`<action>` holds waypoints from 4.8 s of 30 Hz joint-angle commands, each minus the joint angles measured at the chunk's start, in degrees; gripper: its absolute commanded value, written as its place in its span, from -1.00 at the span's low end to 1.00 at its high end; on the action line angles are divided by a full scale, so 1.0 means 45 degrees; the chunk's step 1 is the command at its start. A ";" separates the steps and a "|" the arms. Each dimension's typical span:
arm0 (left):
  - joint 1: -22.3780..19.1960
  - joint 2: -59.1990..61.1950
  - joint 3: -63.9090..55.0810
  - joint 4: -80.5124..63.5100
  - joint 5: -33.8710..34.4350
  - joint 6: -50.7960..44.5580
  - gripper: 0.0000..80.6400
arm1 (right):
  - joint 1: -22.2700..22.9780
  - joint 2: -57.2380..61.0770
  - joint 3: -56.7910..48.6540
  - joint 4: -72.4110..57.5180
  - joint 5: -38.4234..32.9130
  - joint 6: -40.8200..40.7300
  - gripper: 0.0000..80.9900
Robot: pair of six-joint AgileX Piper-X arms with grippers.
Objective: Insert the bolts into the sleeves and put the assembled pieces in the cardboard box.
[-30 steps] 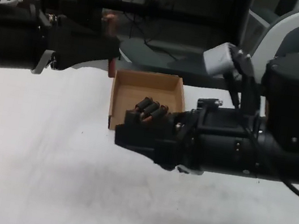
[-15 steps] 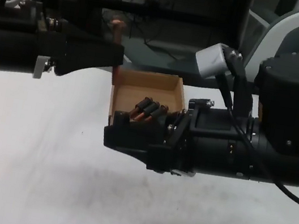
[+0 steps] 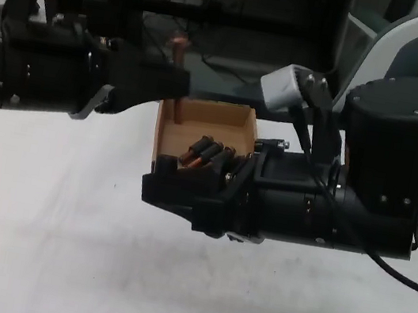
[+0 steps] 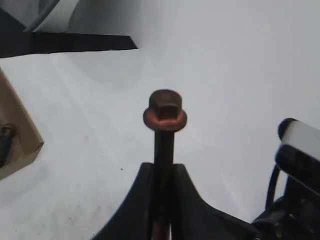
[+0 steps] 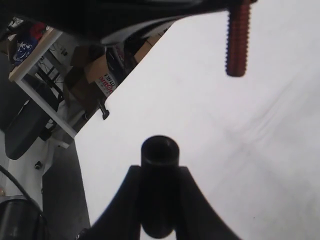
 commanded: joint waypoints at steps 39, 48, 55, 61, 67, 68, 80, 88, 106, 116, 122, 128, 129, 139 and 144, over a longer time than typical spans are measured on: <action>-0.1003 -0.1089 -0.0989 0.3277 -0.0776 0.1709 -0.96 | -0.0708 -0.0051 -0.0150 0.0127 0.0083 -0.2096 -0.99; -0.1003 -0.1089 -0.0989 0.3276 -0.0776 0.1631 -0.96 | -0.0708 -0.0051 -0.0150 -0.0092 -0.0139 -0.2095 -0.99; -0.1003 -0.1089 -0.0989 0.3276 -0.0464 0.1633 -0.96 | -0.0708 -0.0051 -0.0150 -0.0174 -0.0197 -0.2095 -0.99; -0.1003 -0.1089 -0.0989 0.3276 -0.0209 0.1611 -0.96 | -0.0708 -0.0051 -0.0150 -0.0174 -0.0412 -0.2095 -0.99; -0.1003 -0.1089 -0.0989 0.3276 -0.0209 0.1516 -0.96 | -0.0708 -0.0051 -0.0150 -0.0174 -0.0412 -0.2095 -0.99; -0.1003 -0.1089 -0.0989 0.3276 -0.0209 0.1516 -0.96 | -0.0708 -0.0051 -0.0150 -0.0174 -0.0412 -0.2095 -0.99; -0.1003 -0.1089 -0.0989 0.3276 -0.0209 0.1516 -0.96 | -0.0781 -0.0051 -0.0780 -0.0174 -0.0276 -0.2284 -0.99; -0.1003 -0.1190 -0.0989 0.4458 -0.0209 0.2281 -0.96 | -0.0778 -0.0051 -0.0780 -0.0128 -0.0276 -0.2284 -0.99; -0.1003 -0.1864 -0.0989 0.4906 -0.1401 0.2627 -0.96 | -0.0778 -0.0051 -0.0780 -0.0140 -0.0082 -0.2284 -0.99; -0.1003 -0.2048 -0.0989 0.4906 -0.1464 0.2573 -0.96 | -0.0778 -0.0051 -0.0780 -0.0140 -0.0051 -0.2284 -0.99; -0.1003 -0.2048 -0.0989 0.4906 -0.1735 0.2575 -0.96 | -0.0778 -0.0051 -0.0804 -0.0165 -0.0054 -0.2284 -0.99; -0.1074 -0.2015 -0.0989 0.4906 -0.1750 0.2575 -0.96 | -0.0778 -0.0051 -0.0826 -0.0165 -0.0054 -0.2284 -0.99; -0.1151 -0.2015 -0.0989 0.4906 -0.1750 0.2575 -0.96 | -0.0778 -0.0051 -0.0826 -0.0165 -0.0054 -0.2284 -0.99; -0.2444 -0.2015 -0.0989 0.4906 -0.3154 0.2669 -0.96 | -0.0778 -0.0051 -0.0829 -0.0165 -0.0328 -0.2408 -0.99; -0.2438 -0.2015 -0.0989 0.4906 -0.3427 0.2701 -0.96 | -0.0778 -0.0051 -0.0829 -0.0165 -0.0405 -0.2408 -0.99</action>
